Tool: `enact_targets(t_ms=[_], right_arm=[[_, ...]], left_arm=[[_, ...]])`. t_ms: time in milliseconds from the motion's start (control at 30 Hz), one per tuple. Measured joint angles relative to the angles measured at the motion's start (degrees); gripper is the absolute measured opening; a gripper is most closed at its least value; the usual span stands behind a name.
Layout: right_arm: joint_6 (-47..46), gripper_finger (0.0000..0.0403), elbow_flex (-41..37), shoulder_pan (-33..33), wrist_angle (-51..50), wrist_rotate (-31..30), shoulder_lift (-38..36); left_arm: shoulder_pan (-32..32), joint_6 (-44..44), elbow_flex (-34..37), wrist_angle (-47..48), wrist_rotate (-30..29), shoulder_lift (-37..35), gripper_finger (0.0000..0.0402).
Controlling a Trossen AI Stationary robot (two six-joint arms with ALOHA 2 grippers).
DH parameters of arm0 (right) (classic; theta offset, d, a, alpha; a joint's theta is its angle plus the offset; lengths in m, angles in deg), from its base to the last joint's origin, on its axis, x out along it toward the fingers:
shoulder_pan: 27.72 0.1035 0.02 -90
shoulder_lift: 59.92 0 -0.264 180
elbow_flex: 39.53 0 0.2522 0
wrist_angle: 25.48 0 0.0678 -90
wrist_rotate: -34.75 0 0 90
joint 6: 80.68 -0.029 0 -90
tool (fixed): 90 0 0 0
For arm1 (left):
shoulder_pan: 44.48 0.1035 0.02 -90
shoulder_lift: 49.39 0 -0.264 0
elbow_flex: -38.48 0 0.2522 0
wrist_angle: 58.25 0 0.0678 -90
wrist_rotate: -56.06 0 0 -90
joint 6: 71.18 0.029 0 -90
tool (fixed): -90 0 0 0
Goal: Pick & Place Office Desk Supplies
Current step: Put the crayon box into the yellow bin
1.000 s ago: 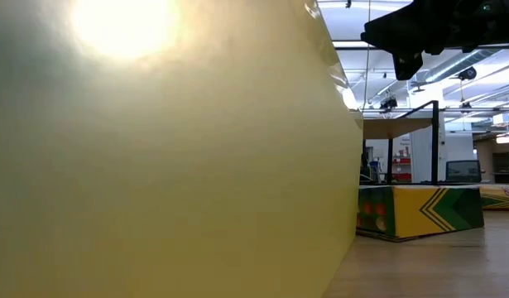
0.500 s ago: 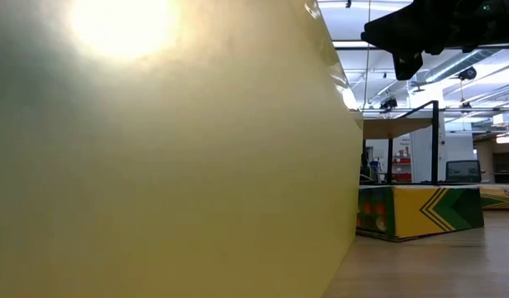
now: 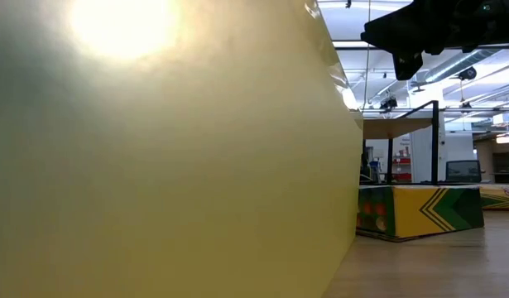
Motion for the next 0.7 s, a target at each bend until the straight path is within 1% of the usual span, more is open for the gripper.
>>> enact_targets(t_ms=[233,500,567,700], right_arm=[[0.0,0.0086,0.0,0.0,0.0,0.0,0.0],[0.0,0.0074,0.0,0.0,0.0,0.0,0.0],[0.0,0.0071,0.0,0.0,0.0,0.0,0.0],[0.0,0.0068,0.0,0.0,0.0,0.0,0.0]], left_arm=[[0.0,0.2,0.0,0.5,-1.1,0.0,0.0109],[0.0,0.5,0.5,-0.2,-6.7,0.0,0.0109],[0.0,1.5,1.5,-2.0,-7.5,0.0,0.0109],[0.0,3.5,2.6,-10.4,-6.5,0.0,0.0109]])
